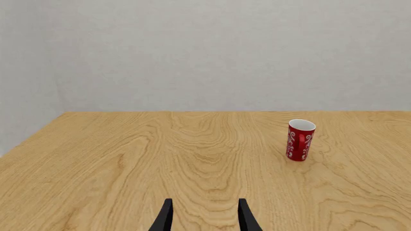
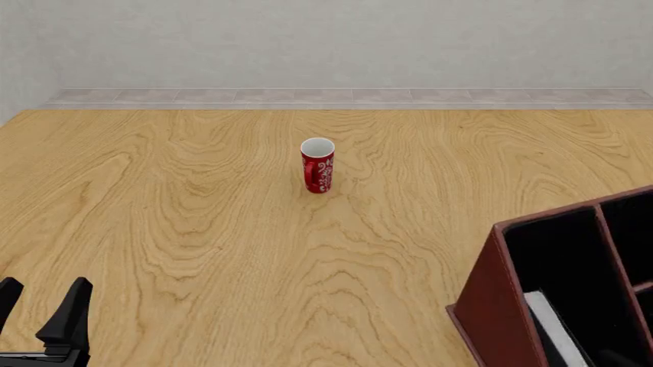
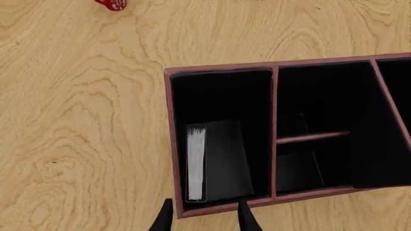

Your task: Pick up the book and place it in the left compartment of the caddy.

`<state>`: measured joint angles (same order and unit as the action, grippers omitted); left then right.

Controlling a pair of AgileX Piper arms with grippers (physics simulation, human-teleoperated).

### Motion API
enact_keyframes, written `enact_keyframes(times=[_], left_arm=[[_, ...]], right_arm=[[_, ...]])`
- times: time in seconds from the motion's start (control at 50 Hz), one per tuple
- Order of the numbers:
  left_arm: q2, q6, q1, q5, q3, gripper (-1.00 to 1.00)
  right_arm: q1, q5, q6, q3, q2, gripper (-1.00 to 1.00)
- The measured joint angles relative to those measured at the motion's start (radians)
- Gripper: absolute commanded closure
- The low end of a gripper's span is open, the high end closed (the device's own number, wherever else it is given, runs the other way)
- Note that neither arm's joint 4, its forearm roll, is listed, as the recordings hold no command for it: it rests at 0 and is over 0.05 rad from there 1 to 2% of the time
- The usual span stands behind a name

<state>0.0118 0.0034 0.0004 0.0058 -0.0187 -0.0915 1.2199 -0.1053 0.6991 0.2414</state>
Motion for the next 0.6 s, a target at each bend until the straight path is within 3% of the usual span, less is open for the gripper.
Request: enact_keyframes(times=[0.6], left_arm=[[0.000, 0.000, 0.000, 0.000, 0.000, -1.00]], right_arm=[[-0.012, 0.000, -0.008, 0.073, -0.006, -1.00]])
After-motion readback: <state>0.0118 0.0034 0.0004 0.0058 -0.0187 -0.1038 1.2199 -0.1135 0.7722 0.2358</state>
